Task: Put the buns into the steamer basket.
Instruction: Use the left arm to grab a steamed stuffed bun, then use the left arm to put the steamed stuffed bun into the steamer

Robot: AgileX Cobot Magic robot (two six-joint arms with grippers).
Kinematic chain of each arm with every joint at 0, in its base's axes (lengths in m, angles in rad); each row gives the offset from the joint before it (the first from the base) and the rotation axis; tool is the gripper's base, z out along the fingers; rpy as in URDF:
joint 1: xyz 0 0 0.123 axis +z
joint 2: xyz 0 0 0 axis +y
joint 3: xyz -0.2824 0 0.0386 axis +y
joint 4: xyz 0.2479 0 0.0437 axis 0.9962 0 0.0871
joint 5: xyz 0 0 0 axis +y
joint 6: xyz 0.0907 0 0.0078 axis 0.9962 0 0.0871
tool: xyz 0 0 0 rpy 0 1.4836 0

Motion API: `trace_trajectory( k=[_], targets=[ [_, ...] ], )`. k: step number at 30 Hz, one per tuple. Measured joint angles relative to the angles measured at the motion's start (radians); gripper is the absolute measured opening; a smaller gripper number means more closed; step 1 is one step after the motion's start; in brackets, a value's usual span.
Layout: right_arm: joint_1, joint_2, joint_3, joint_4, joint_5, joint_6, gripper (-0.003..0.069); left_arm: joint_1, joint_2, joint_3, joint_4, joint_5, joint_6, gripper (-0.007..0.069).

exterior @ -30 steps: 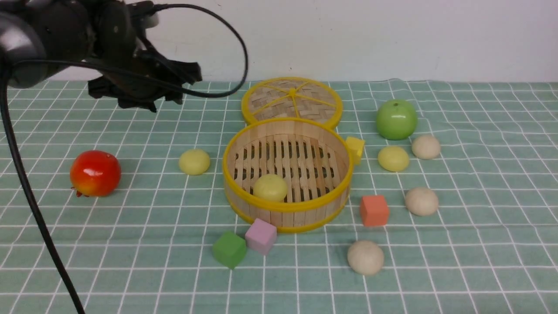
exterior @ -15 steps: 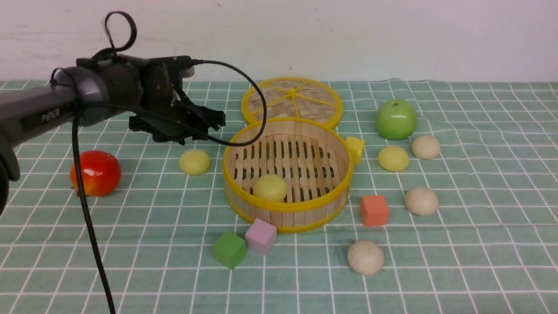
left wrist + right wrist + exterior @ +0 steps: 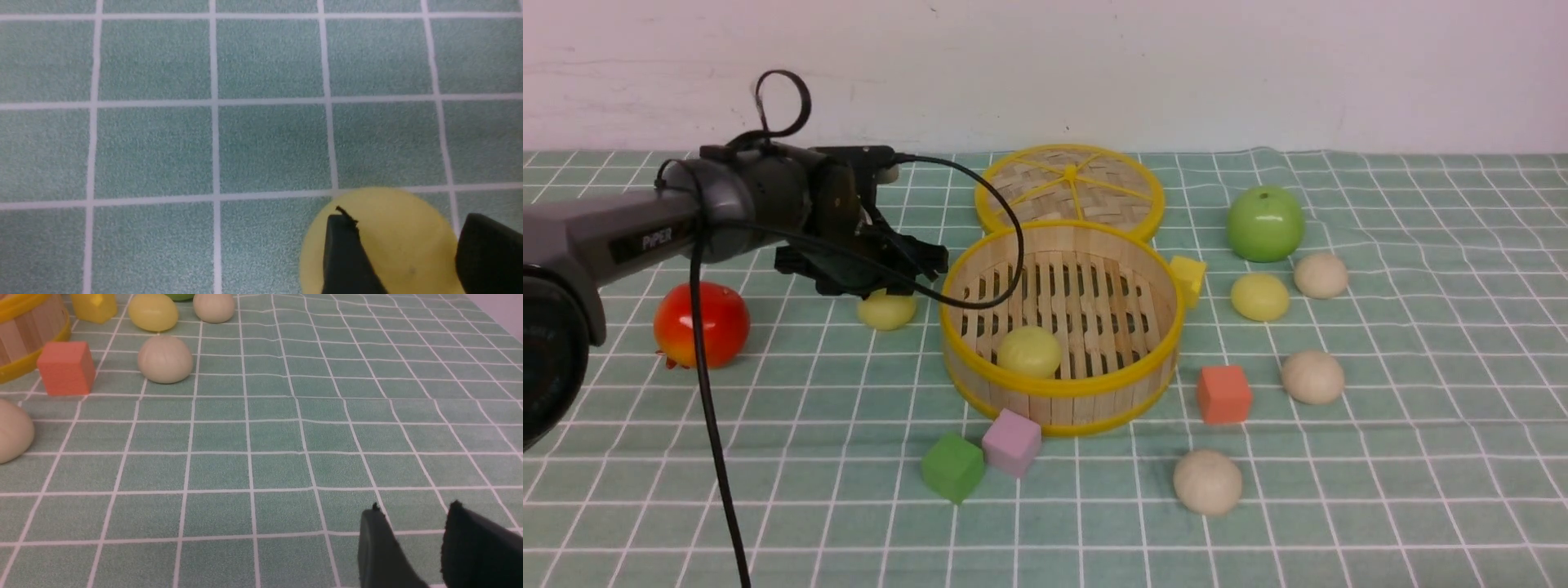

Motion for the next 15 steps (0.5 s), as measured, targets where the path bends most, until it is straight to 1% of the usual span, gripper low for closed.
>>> trace_trajectory(
  k=[1, 5, 10, 11, 13, 15],
  targets=[
    [0.0, 0.0, 0.0, 0.0, 0.0, 0.0, 0.0239, 0.0, 0.001, 0.0, 0.0, 0.0, 0.0, 0.0356],
    [0.0, 0.0, 0.0, 0.0, 0.0, 0.0, 0.0239, 0.0, 0.005, -0.001, 0.0, 0.0, 0.0, 0.0283],
    [0.0, 0.0, 0.0, 0.0, 0.0, 0.0, 0.0239, 0.0, 0.005, -0.005, 0.0, 0.001, 0.0, 0.0129],
    [0.0, 0.0, 0.0, 0.0, 0.0, 0.0, 0.0239, 0.0, 0.005, -0.005, 0.0, 0.001, 0.0, 0.0121],
    [0.0, 0.0, 0.0, 0.0, 0.0, 0.0, 0.0239, 0.0, 0.002, -0.005, 0.0, 0.01, 0.0, 0.0011],
    [0.0, 0.0, 0.0, 0.0, 0.0, 0.0, 0.0239, 0.0, -0.006, -0.005, 0.0, 0.024, 0.0, -0.0009]
  ],
)
